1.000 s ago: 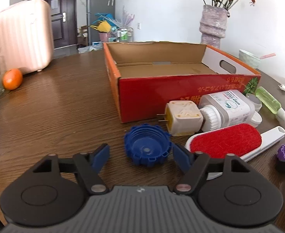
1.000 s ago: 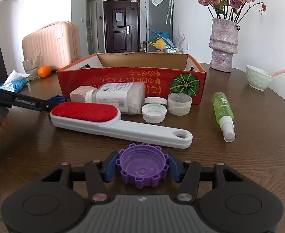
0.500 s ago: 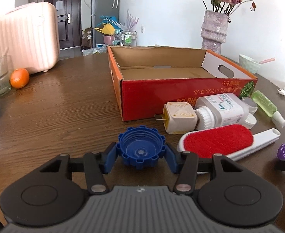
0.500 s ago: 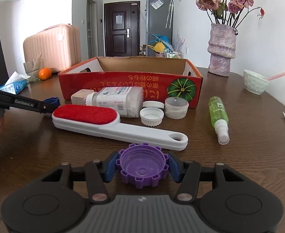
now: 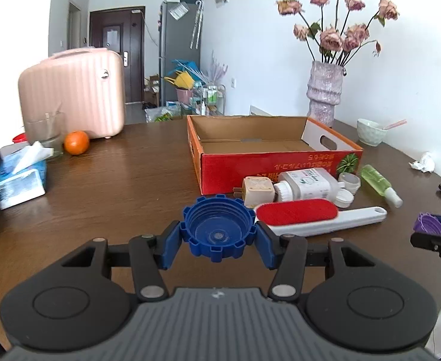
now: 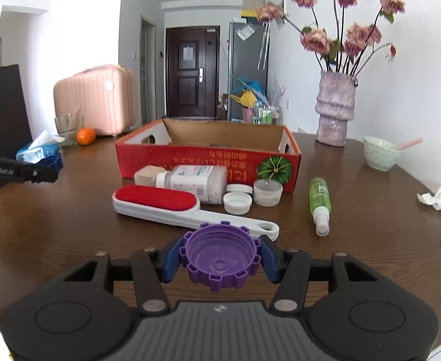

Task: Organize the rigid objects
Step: 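Carry both caps over the red box and lower them inside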

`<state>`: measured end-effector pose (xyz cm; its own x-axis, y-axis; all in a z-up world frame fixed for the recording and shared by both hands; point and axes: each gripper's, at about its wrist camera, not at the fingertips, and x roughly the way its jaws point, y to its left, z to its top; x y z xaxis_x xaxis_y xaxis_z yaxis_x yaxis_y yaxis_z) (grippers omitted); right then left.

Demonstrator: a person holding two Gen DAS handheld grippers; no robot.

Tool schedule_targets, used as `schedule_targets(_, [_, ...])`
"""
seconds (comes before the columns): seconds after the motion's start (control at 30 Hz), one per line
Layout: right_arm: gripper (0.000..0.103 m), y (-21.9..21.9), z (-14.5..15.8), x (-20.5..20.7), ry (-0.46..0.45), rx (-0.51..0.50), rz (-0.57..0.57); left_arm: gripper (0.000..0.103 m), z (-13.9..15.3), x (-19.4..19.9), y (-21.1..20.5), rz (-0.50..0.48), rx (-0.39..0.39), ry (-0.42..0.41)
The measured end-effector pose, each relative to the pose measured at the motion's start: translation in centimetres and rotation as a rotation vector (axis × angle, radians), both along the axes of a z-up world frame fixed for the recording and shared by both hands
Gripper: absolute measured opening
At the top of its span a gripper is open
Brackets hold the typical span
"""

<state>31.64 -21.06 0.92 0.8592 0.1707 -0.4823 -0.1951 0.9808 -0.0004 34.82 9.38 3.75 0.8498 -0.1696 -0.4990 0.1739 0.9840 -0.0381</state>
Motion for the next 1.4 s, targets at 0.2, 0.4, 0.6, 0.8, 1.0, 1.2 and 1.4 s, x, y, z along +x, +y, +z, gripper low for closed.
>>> schedule_targets(0.2, [0.053,-0.3,1.2,-3.1,-0.039,0.009,0.011,0.053,0.6,-4.8,0.1,0.038,-0.016,-0.011])
schedule_targets(0.4, [0.053,-1.3,1.9,-6.0,-0.076,0.018,0.019,0.053,1.5,-8.7,0.0,0.075,-0.020,-0.046])
schedule_targets(0.6, [0.053,-2.3,2.3,-8.3,-0.103,0.034,0.032,0.053,2.3,-11.7,-0.6,0.093,-0.016,-0.075])
schedule_targets(0.8, [0.053,-2.8,2.5,-9.6,-0.128,0.041,0.035,0.053,2.9,-13.6,-1.2,0.106,-0.026,-0.096])
schedule_targets(1.0, [0.053,-3.4,2.7,-10.0,-0.146,0.048,0.027,0.053,3.0,-13.8,-1.7,0.098,-0.021,-0.100])
schedule_targets(1.2, [0.053,-3.8,2.6,-9.1,-0.151,0.042,0.005,0.053,3.2,-12.4,-2.1,0.091,-0.016,-0.099])
schedule_targets(1.4, [0.053,-4.1,2.5,-7.4,-0.143,0.035,-0.006,0.053,3.1,-10.2,-2.4,0.078,-0.021,-0.092])
